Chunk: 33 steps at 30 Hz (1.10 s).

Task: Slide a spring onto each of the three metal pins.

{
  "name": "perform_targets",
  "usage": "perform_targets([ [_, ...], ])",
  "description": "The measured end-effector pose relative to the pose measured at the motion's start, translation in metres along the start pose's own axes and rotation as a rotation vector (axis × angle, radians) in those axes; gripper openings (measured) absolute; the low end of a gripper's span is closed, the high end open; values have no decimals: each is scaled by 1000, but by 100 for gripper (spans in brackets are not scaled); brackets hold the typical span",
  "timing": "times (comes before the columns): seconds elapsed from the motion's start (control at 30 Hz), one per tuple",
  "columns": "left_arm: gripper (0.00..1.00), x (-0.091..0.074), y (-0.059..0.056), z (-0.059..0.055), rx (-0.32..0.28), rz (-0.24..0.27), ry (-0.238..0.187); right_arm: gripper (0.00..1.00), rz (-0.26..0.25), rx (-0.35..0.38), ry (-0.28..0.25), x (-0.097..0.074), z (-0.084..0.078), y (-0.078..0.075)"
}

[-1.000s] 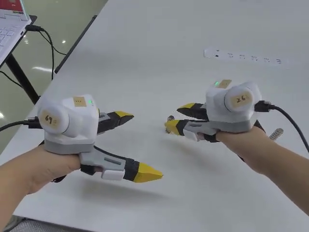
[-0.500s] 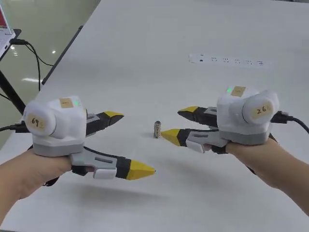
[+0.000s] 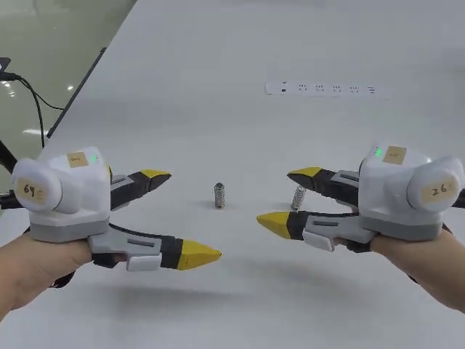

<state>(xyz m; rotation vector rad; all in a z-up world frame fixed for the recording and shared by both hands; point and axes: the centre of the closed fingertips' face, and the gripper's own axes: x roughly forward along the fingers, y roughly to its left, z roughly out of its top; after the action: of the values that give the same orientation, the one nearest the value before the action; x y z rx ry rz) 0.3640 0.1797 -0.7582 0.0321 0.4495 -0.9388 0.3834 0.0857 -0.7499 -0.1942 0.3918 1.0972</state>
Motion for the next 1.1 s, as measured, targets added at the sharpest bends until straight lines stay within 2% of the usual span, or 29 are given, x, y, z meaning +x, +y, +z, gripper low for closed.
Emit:
perform_targets([
  [0.27, 98, 2, -7, 4, 8, 9, -5, 62, -14, 19, -22, -30, -10, -5],
  [0.53, 98, 2, -13, 5, 0, 24, -6, 75, -71, 44, -46, -62, -20, -14],
  [0.7, 98, 1, -15, 8, -4, 38, -13, 84, -93, 54, -19, -81, -38, -19],
  [0.83, 98, 1, -18, 14, 10, 54, -16, 89, -133, 90, -19, -100, -52, -32],
  [1.1, 98, 0, -23, 11, 18, 74, 4, 99, -197, 135, -20, -129, -63, -59],
])
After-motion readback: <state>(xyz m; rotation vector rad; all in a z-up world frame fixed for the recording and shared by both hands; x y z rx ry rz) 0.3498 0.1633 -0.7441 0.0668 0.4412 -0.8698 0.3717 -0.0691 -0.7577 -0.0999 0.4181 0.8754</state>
